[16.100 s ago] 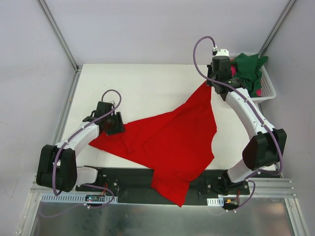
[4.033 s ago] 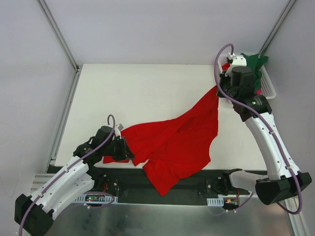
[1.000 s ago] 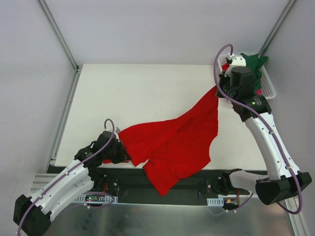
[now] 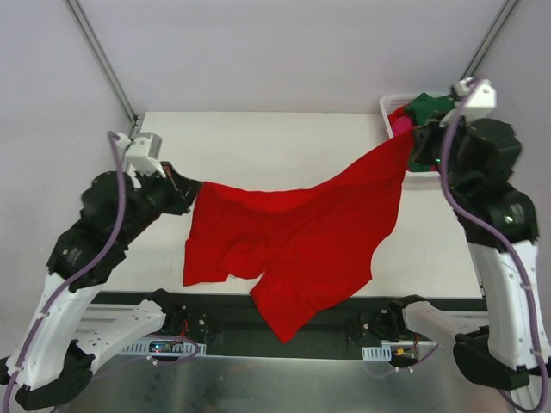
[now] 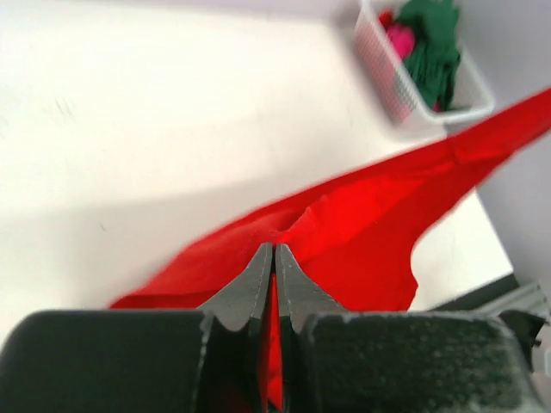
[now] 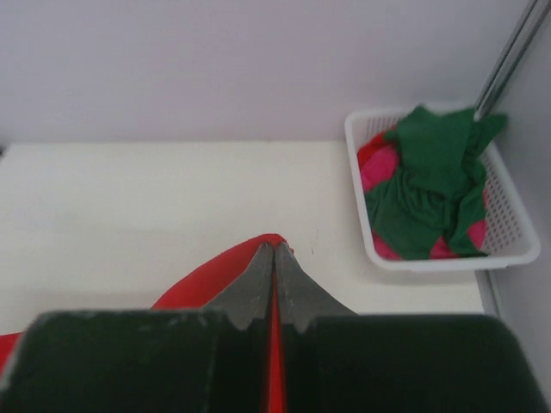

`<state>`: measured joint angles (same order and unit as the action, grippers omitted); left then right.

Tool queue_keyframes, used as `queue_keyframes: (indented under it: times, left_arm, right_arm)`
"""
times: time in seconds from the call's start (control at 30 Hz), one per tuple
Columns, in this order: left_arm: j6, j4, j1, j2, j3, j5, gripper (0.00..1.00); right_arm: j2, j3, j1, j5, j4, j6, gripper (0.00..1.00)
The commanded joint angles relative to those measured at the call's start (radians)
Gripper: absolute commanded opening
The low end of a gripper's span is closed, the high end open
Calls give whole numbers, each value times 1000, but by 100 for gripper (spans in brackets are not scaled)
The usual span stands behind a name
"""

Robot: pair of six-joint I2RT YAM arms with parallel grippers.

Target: Fold and stack the t-shirts

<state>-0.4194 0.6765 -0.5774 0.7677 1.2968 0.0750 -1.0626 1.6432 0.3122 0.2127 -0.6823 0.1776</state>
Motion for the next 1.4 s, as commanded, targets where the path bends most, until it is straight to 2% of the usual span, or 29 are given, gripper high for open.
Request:
queue_keyframes:
  times: [0.0,0.17,0.3,0.57,0.7,0.9,1.13,1.23,1.37]
  left_arm:
    - [165,8,-10,-34,206,132,0]
    - [229,5,-9,-80,401,134,0]
    - [240,5,-9,-139,505,76,0]
    - [192,5,-1,-217,679,-138,0]
    - [211,5,4,-235,676,-123,0]
    - [332,1,2,-185,503,89,0]
    - [410,-115,1,-50,296,132,0]
    - [435,-135,2,7,337,91,0]
    - [427,-130,2,21,444,43,0]
  right_arm:
    - [128,223,4,14,-28,46,1]
    - [200,352,4,17,-43,48,1]
    - [262,417,4,-15,-37,39,1]
    - [349,486,4,-84,13,7,1]
    - [362,452,4,-69,61,17,1]
    - [254,343,4,-13,113,59,1]
    - [103,138,5,-50,190,39,2]
    - [49,154,2,-73,170,43,1]
    - [72,257,5,-73,139,51,1]
